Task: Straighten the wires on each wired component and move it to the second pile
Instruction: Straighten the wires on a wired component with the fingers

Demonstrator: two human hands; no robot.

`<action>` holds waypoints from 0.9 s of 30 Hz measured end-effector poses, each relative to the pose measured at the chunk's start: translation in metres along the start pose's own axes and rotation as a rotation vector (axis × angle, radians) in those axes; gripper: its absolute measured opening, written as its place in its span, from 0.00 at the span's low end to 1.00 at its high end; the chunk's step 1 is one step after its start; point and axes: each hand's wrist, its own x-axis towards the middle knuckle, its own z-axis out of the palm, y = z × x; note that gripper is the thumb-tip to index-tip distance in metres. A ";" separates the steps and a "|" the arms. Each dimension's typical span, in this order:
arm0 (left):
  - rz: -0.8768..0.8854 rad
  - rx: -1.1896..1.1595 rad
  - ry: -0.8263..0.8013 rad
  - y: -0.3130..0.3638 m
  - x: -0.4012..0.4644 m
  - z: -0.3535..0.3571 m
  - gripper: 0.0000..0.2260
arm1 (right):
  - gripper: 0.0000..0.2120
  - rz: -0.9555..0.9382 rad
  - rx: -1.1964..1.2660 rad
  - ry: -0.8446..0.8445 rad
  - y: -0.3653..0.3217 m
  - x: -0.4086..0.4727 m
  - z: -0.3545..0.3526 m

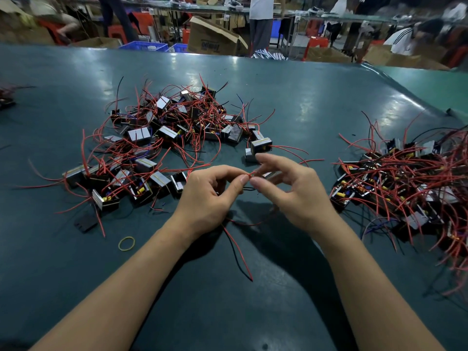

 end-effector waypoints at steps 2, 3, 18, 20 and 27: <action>-0.016 -0.030 0.014 0.002 0.001 0.001 0.04 | 0.23 0.018 -0.057 -0.028 0.004 0.001 0.004; -0.028 -0.042 0.021 0.004 0.001 0.001 0.04 | 0.25 0.019 -0.075 -0.021 0.006 0.001 0.004; -0.064 -0.042 -0.044 0.007 -0.001 -0.005 0.05 | 0.10 -0.367 -0.324 0.139 0.006 0.001 -0.003; -0.052 -0.025 -0.032 0.005 -0.001 -0.004 0.05 | 0.08 -0.369 -0.336 0.117 0.005 0.000 -0.002; 0.178 0.161 -0.070 0.002 -0.003 -0.002 0.04 | 0.11 0.161 0.032 0.084 -0.006 0.001 0.012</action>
